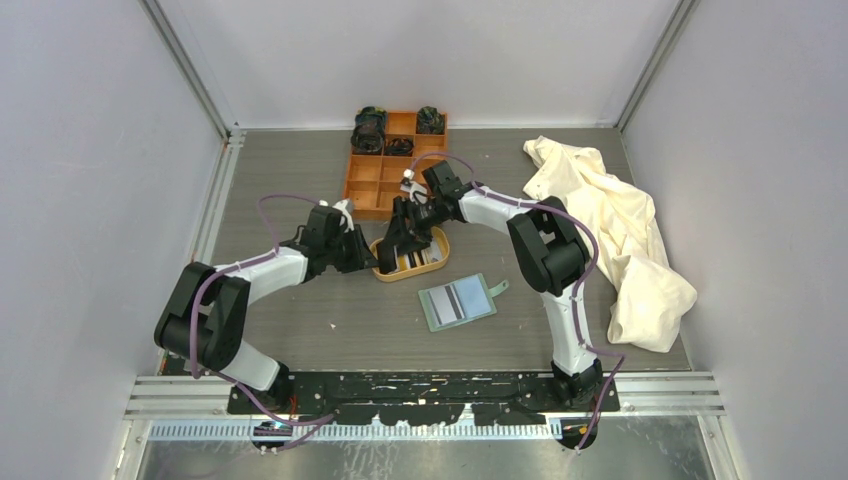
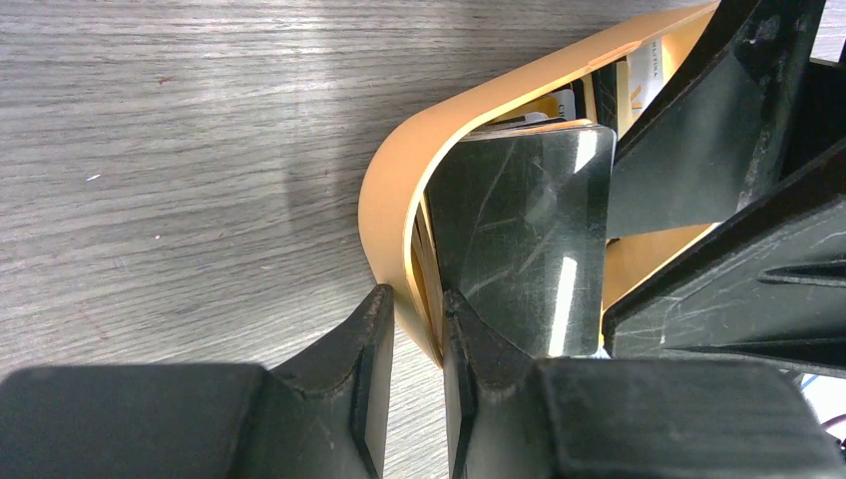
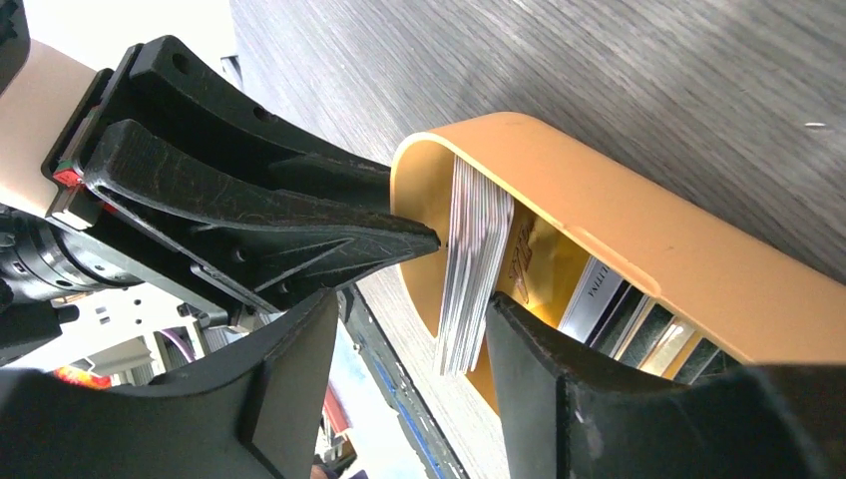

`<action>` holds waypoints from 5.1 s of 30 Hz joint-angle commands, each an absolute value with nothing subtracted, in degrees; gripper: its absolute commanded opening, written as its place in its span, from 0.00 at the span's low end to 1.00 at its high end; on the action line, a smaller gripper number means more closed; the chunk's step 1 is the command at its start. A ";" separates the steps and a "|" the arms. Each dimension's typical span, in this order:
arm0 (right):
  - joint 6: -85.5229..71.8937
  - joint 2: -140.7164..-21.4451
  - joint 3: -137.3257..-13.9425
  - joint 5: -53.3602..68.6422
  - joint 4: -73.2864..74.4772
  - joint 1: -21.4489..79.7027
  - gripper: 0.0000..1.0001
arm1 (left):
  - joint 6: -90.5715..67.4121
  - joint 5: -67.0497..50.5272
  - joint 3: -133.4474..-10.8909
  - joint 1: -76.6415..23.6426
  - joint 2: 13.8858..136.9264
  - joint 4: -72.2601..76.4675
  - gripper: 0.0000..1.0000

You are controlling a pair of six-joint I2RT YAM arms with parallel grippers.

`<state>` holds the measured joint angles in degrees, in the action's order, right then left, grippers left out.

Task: Put the credit cards into the card holder
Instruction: Pick up the credit card from the storage box.

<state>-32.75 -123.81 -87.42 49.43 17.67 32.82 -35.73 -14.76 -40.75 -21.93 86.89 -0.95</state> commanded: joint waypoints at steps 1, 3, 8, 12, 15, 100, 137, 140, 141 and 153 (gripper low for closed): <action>-33.19 -123.84 -87.59 47.76 15.06 34.73 0.62 | -35.90 -18.45 -42.79 -22.50 88.05 2.72 0.23; -31.62 -124.05 -88.26 45.59 17.24 34.93 0.62 | -35.94 -18.60 -42.80 -22.56 88.13 2.81 0.23; -33.55 -125.02 -88.33 46.27 15.60 35.25 0.62 | -36.12 -19.07 -42.80 -22.55 88.32 3.29 0.22; -36.88 -125.49 -87.20 48.42 12.00 35.50 0.62 | -36.38 -19.47 -42.74 -22.50 88.56 3.60 0.22; -39.25 -125.26 -86.25 51.25 7.95 35.47 0.51 | -36.54 -19.68 -42.71 -22.50 88.72 3.94 0.21; -29.96 -120.52 -83.89 51.33 19.05 26.19 0.32 | -37.00 -20.40 -41.19 -22.54 79.90 0.20 0.20; -15.83 -110.07 -82.40 46.06 28.15 23.94 0.01 | -41.07 -19.45 -32.72 -22.07 61.39 5.56 0.46; -14.30 -109.05 -81.82 46.22 28.73 23.51 0.01 | -42.54 -20.27 -29.96 -21.68 58.69 8.81 0.57; -13.87 -108.80 -81.53 46.50 28.79 23.36 0.01 | -43.04 -20.62 -29.02 -21.58 57.97 10.05 0.60; -11.70 -103.46 -77.55 54.62 26.77 21.38 0.01 | -55.47 -29.01 -12.64 -21.45 55.63 47.10 0.66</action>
